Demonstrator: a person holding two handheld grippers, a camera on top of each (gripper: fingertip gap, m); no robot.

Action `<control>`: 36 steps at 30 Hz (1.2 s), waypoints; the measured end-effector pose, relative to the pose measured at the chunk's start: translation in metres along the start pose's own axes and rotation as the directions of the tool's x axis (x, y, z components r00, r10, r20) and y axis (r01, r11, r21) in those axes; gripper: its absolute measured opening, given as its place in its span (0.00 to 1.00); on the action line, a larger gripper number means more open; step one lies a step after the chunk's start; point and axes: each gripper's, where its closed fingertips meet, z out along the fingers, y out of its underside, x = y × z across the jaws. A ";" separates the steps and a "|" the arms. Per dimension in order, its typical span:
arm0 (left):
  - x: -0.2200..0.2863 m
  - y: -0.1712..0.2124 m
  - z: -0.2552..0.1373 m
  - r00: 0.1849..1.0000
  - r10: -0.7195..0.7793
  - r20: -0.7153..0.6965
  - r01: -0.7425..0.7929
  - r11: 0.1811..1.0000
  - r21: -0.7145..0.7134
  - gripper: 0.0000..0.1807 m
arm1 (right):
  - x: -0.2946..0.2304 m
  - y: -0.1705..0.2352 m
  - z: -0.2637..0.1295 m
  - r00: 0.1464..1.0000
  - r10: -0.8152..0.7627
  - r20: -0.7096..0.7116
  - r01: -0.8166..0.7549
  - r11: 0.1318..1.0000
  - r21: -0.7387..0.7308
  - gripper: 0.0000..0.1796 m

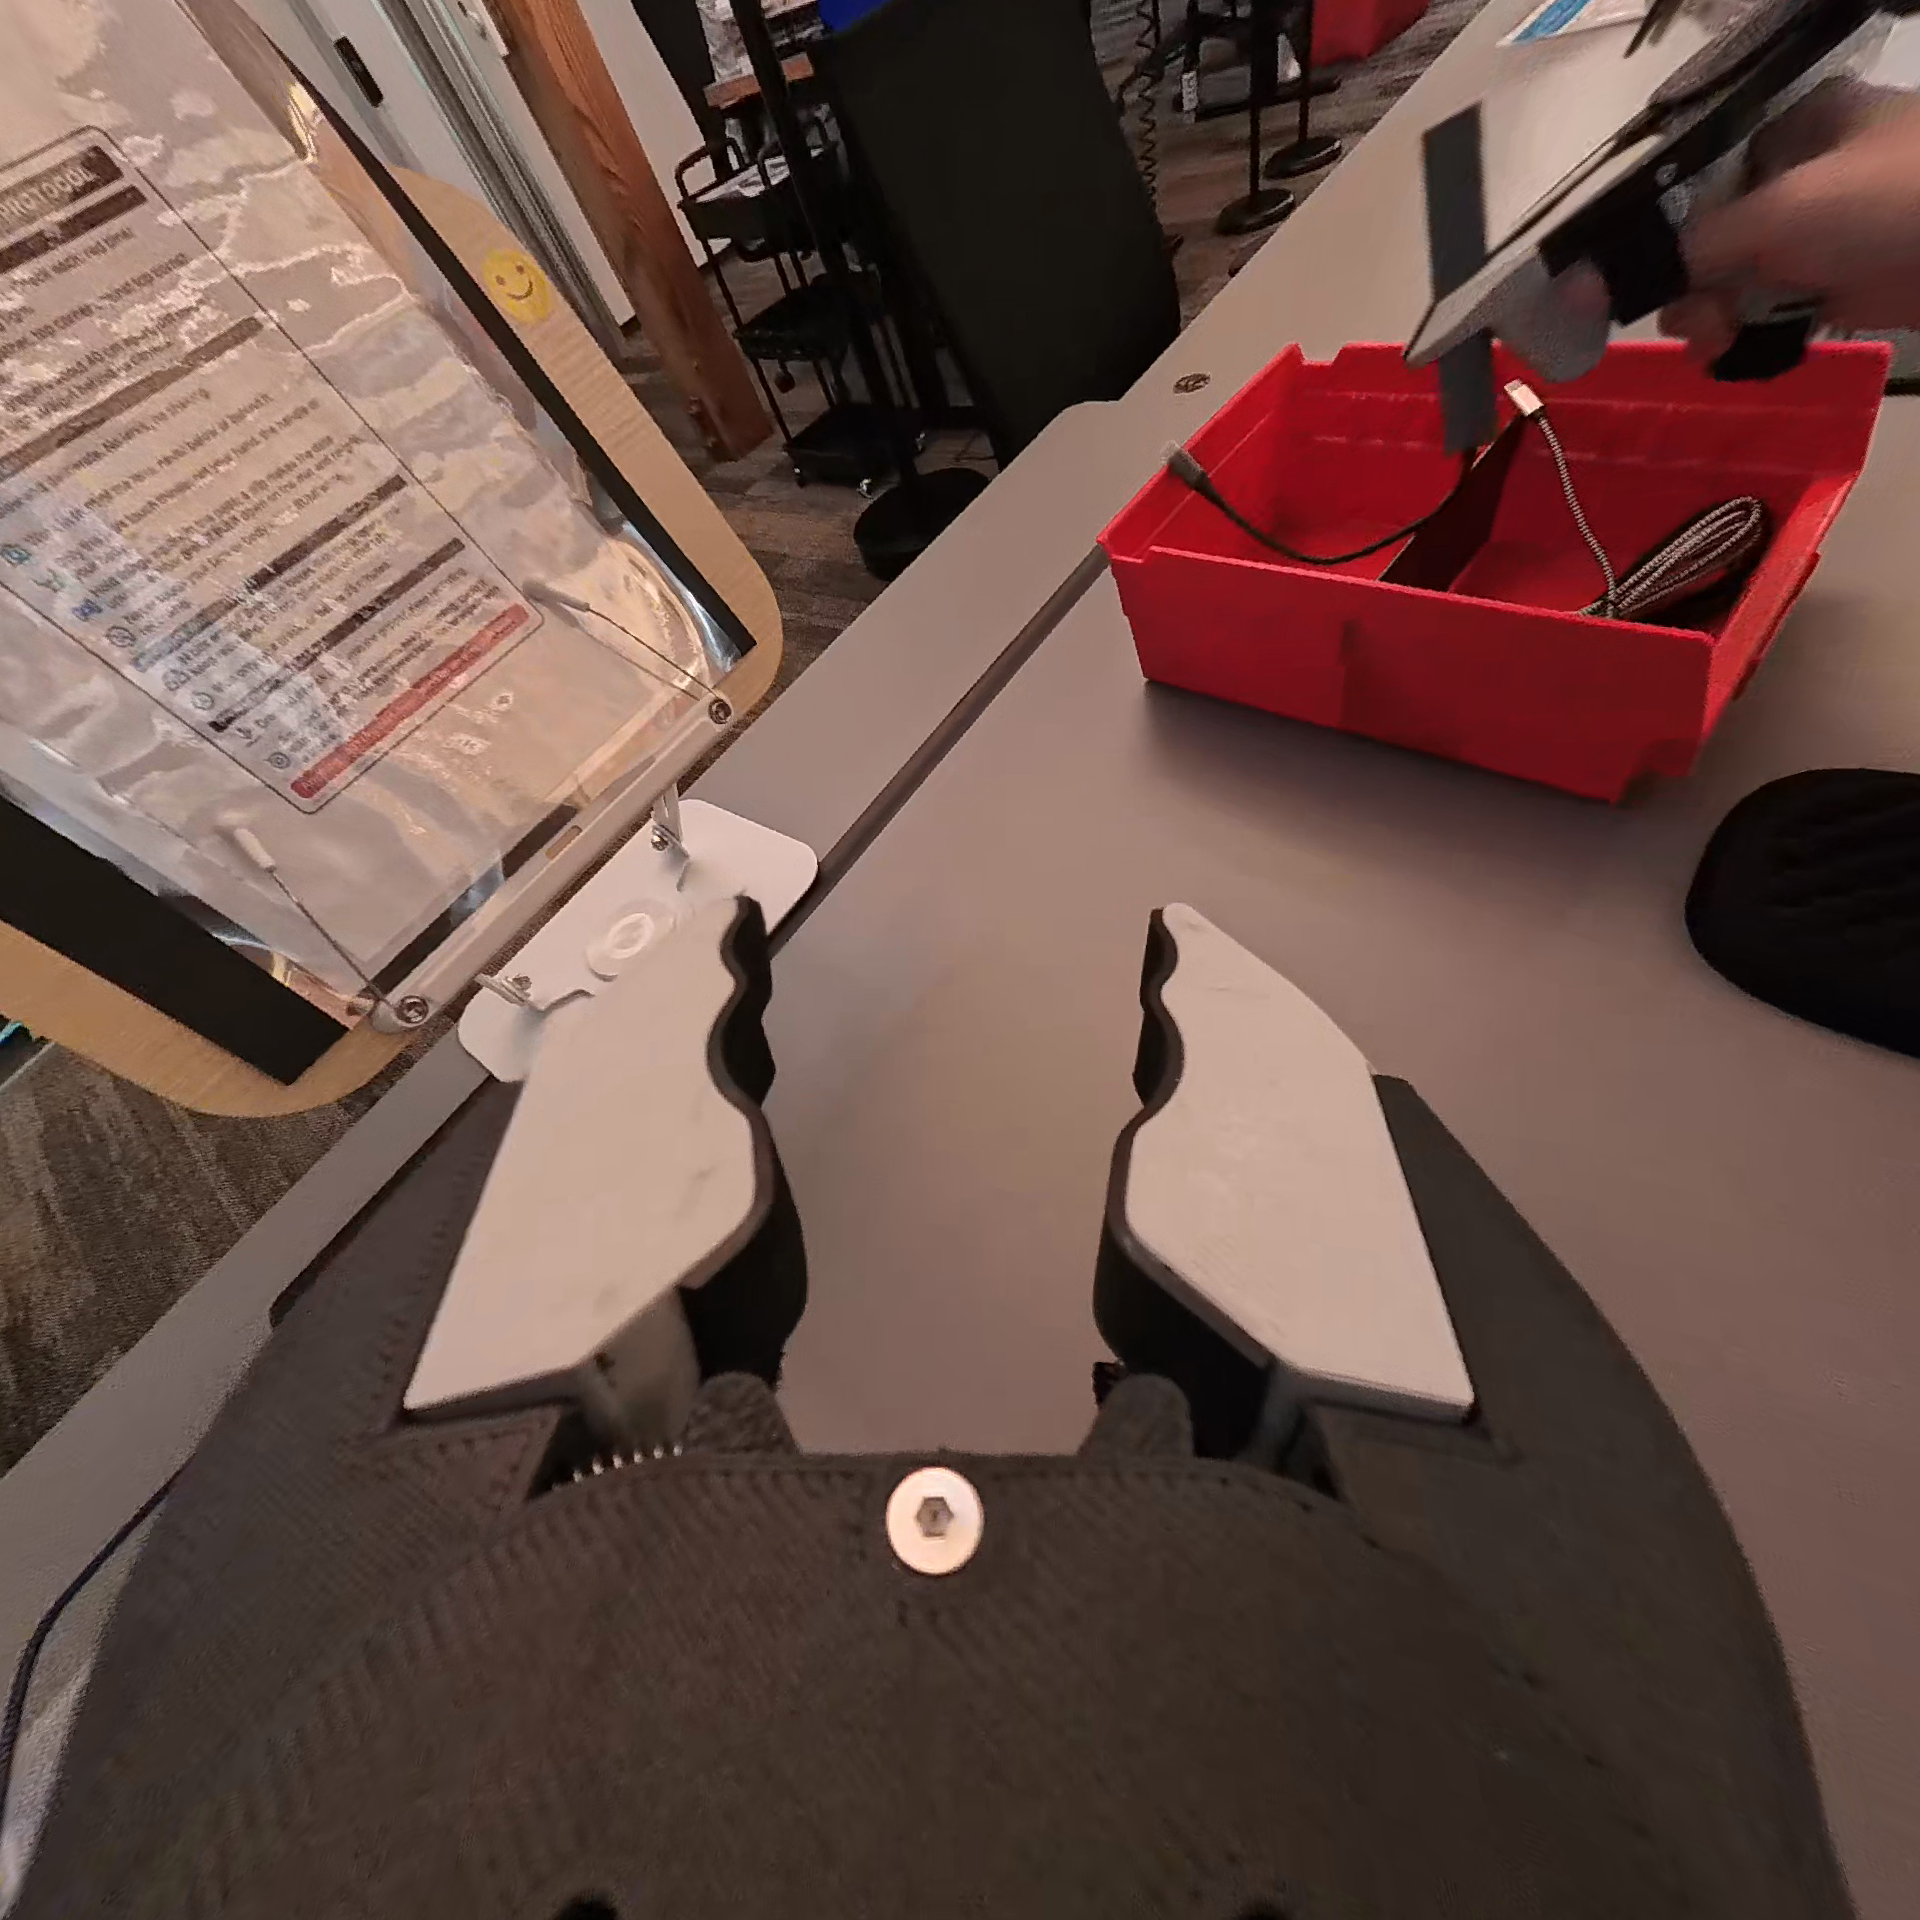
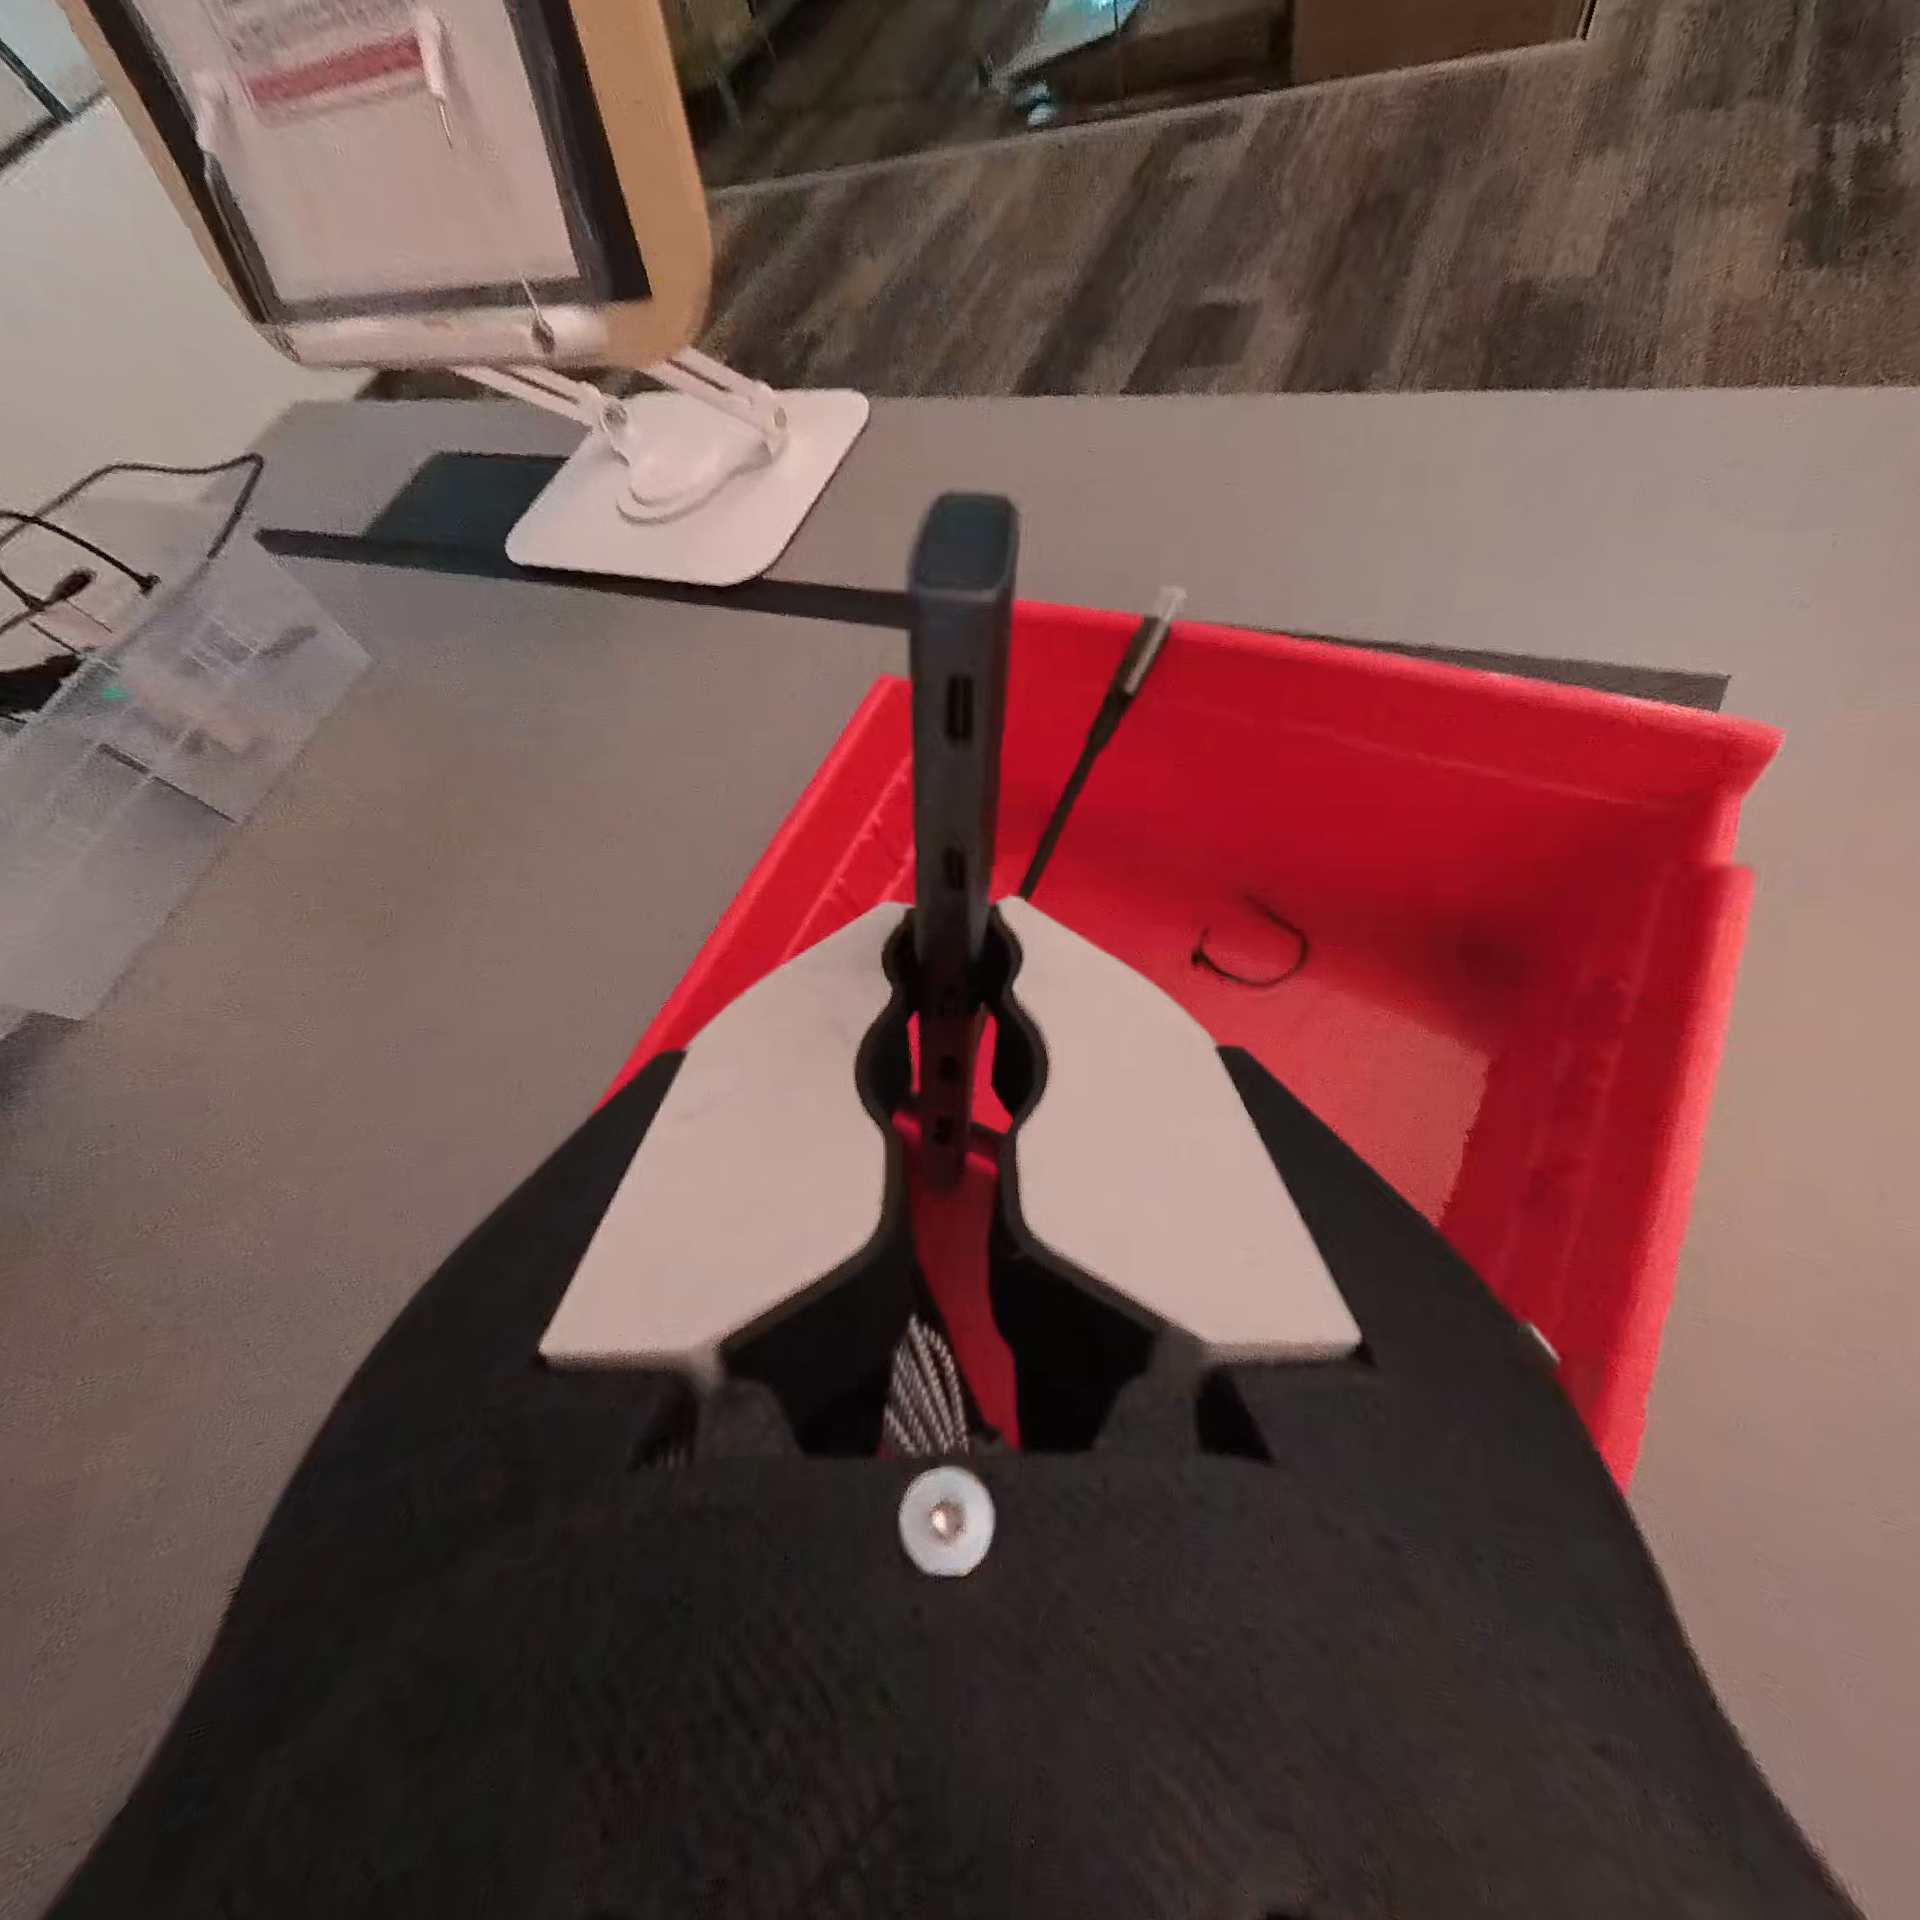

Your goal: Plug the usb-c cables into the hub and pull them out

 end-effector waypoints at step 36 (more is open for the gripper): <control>-0.134 0.204 -0.109 0.935 -0.242 0.257 0.345 0.787 -0.512 0.33 | -0.048 -0.104 -0.054 0.897 -0.139 -0.420 0.285 0.907 0.310 0.34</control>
